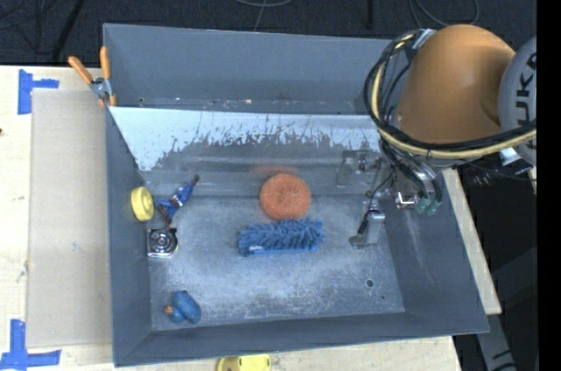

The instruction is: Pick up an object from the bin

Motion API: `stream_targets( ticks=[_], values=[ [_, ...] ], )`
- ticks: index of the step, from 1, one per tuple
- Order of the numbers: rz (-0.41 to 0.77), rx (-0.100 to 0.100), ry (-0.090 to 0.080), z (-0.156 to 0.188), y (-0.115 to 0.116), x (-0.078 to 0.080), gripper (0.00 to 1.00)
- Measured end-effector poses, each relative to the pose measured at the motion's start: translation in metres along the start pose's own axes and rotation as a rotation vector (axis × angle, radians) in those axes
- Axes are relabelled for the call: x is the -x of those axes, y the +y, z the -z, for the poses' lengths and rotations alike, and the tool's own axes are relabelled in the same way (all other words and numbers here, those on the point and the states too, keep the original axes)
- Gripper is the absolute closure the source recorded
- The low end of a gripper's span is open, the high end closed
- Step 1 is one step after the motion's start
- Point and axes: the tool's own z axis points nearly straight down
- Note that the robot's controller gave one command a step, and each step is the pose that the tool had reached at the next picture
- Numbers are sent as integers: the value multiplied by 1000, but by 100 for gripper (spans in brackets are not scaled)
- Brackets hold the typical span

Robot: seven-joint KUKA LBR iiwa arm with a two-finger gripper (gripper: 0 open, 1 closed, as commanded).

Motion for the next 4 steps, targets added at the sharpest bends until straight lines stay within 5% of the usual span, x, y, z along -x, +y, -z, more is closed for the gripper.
stream_targets(
  ticks=[1, 2, 3, 4],
  values=[
    [0, 0, -8, 4, 0, 1, 0],
    [88, -1, -12, -56, 24, 0, 0],
    [283, -1, -7, -77, 80, -4, 0],
    [163, -1, -6, -106, 53, 2, 0]
  ],
)
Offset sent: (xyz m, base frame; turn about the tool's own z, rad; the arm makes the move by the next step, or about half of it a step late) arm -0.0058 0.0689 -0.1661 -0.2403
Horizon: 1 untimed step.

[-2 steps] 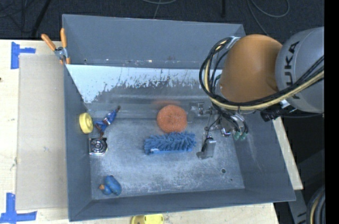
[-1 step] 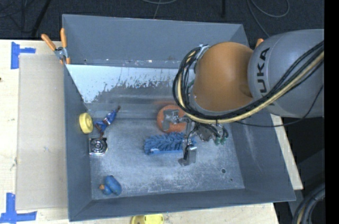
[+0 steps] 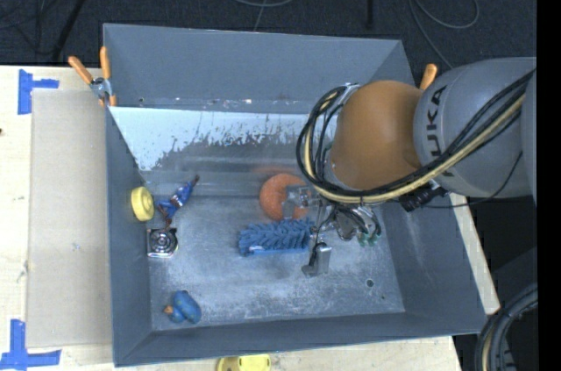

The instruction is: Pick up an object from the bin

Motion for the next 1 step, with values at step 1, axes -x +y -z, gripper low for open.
stream_targets(
  ticks=[1],
  values=[
    [98, -1, -5, -52, -4, 8, 0]
  ],
)
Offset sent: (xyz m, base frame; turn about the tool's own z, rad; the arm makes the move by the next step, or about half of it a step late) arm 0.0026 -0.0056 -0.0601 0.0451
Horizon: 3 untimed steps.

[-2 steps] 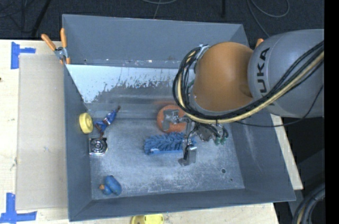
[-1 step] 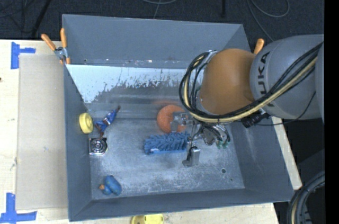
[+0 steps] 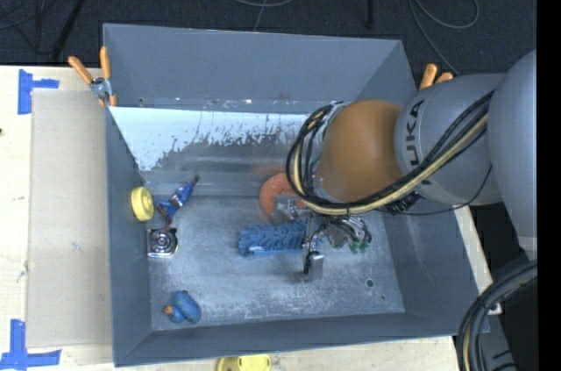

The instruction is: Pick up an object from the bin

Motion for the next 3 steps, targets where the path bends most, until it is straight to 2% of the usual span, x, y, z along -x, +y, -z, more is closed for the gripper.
stream_targets(
  ticks=[1, 3],
  values=[
    [-53, 2, 7, -27, -1, -1, 100],
    [-66, 1, 6, -21, -1, -1, 100]
  ],
)
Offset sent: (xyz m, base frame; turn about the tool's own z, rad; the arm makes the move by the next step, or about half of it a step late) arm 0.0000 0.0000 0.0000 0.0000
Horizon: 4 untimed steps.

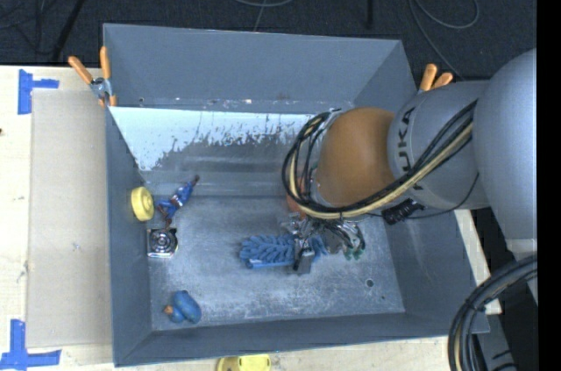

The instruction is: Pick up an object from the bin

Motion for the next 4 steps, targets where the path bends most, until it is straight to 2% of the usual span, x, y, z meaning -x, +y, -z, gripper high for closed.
stream_targets(
  ticks=[4],
  values=[
    [2, -1, -5, 45, 1, -1, 100]
  ],
)
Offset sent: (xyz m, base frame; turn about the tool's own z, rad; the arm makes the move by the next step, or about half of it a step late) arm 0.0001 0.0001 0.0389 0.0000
